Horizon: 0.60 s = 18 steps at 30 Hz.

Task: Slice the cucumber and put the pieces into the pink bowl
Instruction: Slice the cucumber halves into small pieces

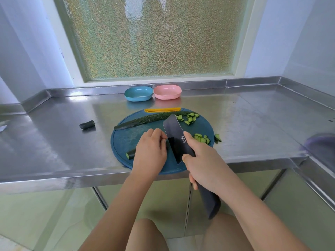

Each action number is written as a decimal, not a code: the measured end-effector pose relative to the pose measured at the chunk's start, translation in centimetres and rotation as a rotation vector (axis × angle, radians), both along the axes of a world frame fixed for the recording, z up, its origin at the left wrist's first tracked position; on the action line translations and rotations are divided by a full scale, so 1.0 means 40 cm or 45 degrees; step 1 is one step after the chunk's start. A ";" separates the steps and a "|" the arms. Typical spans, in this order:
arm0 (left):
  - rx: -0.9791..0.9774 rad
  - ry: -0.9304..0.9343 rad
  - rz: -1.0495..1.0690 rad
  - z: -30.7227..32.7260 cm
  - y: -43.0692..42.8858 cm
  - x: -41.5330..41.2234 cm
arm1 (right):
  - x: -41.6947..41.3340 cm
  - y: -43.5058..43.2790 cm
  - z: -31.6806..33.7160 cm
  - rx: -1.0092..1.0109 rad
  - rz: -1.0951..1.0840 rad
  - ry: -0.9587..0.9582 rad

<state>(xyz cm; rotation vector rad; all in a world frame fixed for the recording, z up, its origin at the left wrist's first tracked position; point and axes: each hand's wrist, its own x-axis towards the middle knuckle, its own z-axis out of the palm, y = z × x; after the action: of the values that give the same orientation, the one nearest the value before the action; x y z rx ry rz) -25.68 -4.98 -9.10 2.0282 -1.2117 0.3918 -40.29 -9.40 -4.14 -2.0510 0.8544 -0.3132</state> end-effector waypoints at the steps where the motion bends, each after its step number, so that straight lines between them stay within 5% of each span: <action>1: -0.003 0.001 0.001 0.000 0.000 0.000 | 0.000 0.000 -0.001 0.000 0.004 0.004; 18: -0.014 -0.010 -0.037 -0.001 0.000 0.001 | 0.024 0.005 -0.004 -0.068 0.034 0.134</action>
<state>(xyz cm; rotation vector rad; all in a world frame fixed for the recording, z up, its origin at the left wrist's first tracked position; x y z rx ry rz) -25.66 -4.99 -9.16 1.9990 -1.2399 0.3919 -39.32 -9.21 -4.28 -2.1423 0.8898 -0.2167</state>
